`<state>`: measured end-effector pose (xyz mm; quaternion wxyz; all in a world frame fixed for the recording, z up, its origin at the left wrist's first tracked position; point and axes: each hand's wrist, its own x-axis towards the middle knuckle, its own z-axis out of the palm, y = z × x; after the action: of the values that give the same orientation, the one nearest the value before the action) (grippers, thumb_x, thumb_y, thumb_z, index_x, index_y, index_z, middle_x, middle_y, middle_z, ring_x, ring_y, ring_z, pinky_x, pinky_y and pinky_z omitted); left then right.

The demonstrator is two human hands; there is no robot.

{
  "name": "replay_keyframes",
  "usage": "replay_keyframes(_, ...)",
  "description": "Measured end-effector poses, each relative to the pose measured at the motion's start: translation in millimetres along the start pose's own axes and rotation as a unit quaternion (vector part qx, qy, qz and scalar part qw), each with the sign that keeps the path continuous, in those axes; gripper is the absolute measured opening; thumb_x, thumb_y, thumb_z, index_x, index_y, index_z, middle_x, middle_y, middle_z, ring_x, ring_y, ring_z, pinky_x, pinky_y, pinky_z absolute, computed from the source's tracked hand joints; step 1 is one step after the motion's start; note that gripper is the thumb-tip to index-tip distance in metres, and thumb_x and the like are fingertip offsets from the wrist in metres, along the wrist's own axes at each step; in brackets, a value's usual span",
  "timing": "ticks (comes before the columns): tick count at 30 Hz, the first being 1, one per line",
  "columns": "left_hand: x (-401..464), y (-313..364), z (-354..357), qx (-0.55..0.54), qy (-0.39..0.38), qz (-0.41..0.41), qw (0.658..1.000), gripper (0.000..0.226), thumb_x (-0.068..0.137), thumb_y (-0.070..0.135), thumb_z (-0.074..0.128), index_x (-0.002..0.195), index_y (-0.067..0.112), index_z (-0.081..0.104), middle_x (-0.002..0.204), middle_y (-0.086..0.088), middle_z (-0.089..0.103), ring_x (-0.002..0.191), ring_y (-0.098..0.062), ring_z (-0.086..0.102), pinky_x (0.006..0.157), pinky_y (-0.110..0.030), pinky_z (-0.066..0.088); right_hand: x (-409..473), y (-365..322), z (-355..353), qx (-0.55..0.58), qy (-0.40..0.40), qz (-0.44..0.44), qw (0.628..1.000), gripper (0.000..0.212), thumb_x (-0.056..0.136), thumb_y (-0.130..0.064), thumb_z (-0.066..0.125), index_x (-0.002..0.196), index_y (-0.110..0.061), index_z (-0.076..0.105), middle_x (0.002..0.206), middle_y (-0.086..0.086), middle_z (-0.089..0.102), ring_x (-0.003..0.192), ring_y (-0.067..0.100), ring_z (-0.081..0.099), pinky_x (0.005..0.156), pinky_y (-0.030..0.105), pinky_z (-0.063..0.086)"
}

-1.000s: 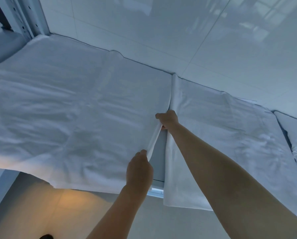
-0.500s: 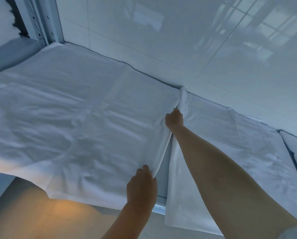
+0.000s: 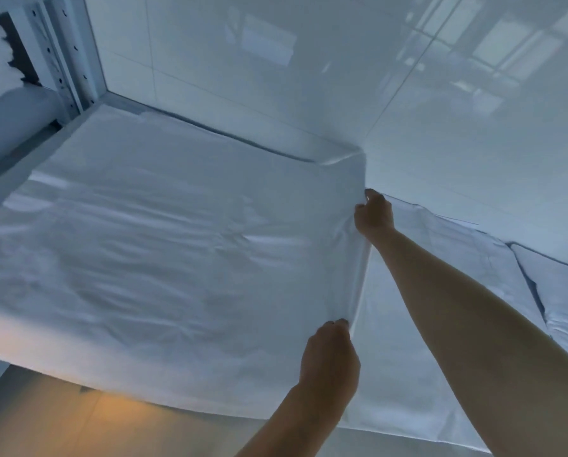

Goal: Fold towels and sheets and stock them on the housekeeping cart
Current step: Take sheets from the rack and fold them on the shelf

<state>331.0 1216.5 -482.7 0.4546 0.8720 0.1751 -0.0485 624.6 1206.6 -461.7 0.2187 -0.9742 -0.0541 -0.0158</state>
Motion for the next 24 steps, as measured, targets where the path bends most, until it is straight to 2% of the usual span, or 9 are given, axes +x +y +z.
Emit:
replay_keyframes(5, -9, 19, -2, -0.033, -0.042, 0.007, 0.999, 0.022, 0.106, 0.018, 0.043, 0.114, 0.012, 0.063, 0.111, -0.010, 0.069, 0.102, -0.028, 0.069, 0.087, -0.032, 0.052, -2, 28, -27, 0.006, 0.007, 0.042, 0.999, 0.040, 0.089, -0.007, 0.050, 0.124, -0.015, 0.066, 0.118, 0.018, 0.071, 0.112, 0.038, 0.063, 0.084, 0.029, 0.043)
replay_keyframes(9, -12, 22, -30, -0.065, -0.047, -0.004, 0.997, 0.030, 0.108, 0.029, 0.039, 0.108, 0.011, 0.064, 0.108, -0.011, 0.070, 0.100, -0.030, 0.068, 0.078, -0.030, 0.046, -1, 11, -43, 0.018, 0.003, 0.043, 0.999, 0.041, 0.089, -0.008, 0.052, 0.127, -0.013, 0.066, 0.121, 0.018, 0.070, 0.113, 0.036, 0.064, 0.085, 0.029, 0.044)
replay_keyframes(13, -13, 13, -82, -0.069, -0.034, -0.005, 0.997, 0.028, 0.107, 0.027, 0.042, 0.104, 0.010, 0.064, 0.107, -0.015, 0.070, 0.101, -0.033, 0.067, 0.077, -0.029, 0.040, -1, -48, -41, 0.002, -0.014, 0.041, 0.999, 0.041, 0.086, -0.003, 0.047, 0.124, -0.006, 0.063, 0.122, 0.019, 0.067, 0.114, 0.036, 0.062, 0.083, 0.029, 0.045)
replay_keyframes(16, -18, -5, -132, -0.079, -0.022, -0.010, 0.997, 0.026, 0.106, 0.025, 0.045, 0.101, 0.009, 0.065, 0.105, -0.016, 0.070, 0.100, -0.036, 0.067, 0.082, -0.035, 0.049, -9, -109, -31, -0.016, -0.020, 0.029, 0.999, 0.038, 0.086, 0.000, 0.046, 0.121, -0.003, 0.060, 0.123, 0.022, 0.065, 0.117, 0.040, 0.061, 0.090, 0.037, 0.050)
replay_keyframes(18, -22, -21, -167, -0.083, -0.004, -0.023, 0.996, 0.026, 0.106, 0.025, 0.045, 0.102, 0.009, 0.066, 0.104, -0.015, 0.070, 0.098, -0.034, 0.068, 0.083, -0.038, 0.053, -17, -151, -21, -0.021, -0.022, 0.019, 0.999, 0.034, 0.087, 0.000, 0.047, 0.118, -0.002, 0.060, 0.121, 0.023, 0.066, 0.113, 0.041, 0.064, 0.089, 0.038, 0.053)
replay_keyframes(21, -30, -51, -219, -0.085, 0.025, -0.050, 0.995, 0.028, 0.107, 0.025, 0.044, 0.106, 0.009, 0.066, 0.103, -0.009, 0.068, 0.093, -0.028, 0.066, 0.076, -0.031, 0.047, -33, -212, -4, -0.011, -0.033, 0.001, 0.999, 0.032, 0.089, -0.001, 0.047, 0.119, -0.001, 0.059, 0.119, 0.022, 0.067, 0.106, 0.041, 0.068, 0.090, 0.045, 0.058)
replay_keyframes(24, -38, -85, -270, -0.099, 0.041, -0.079, 0.991, 0.025, 0.106, 0.024, 0.045, 0.094, 0.011, 0.063, 0.085, -0.001, 0.061, 0.078, -0.022, 0.061, 0.063, -0.024, 0.041, -49, -273, 18, 0.010, -0.037, -0.023, 0.999, 0.031, 0.087, 0.000, 0.045, 0.115, -0.002, 0.060, 0.117, 0.022, 0.067, 0.104, 0.041, 0.068, 0.090, 0.048, 0.059)
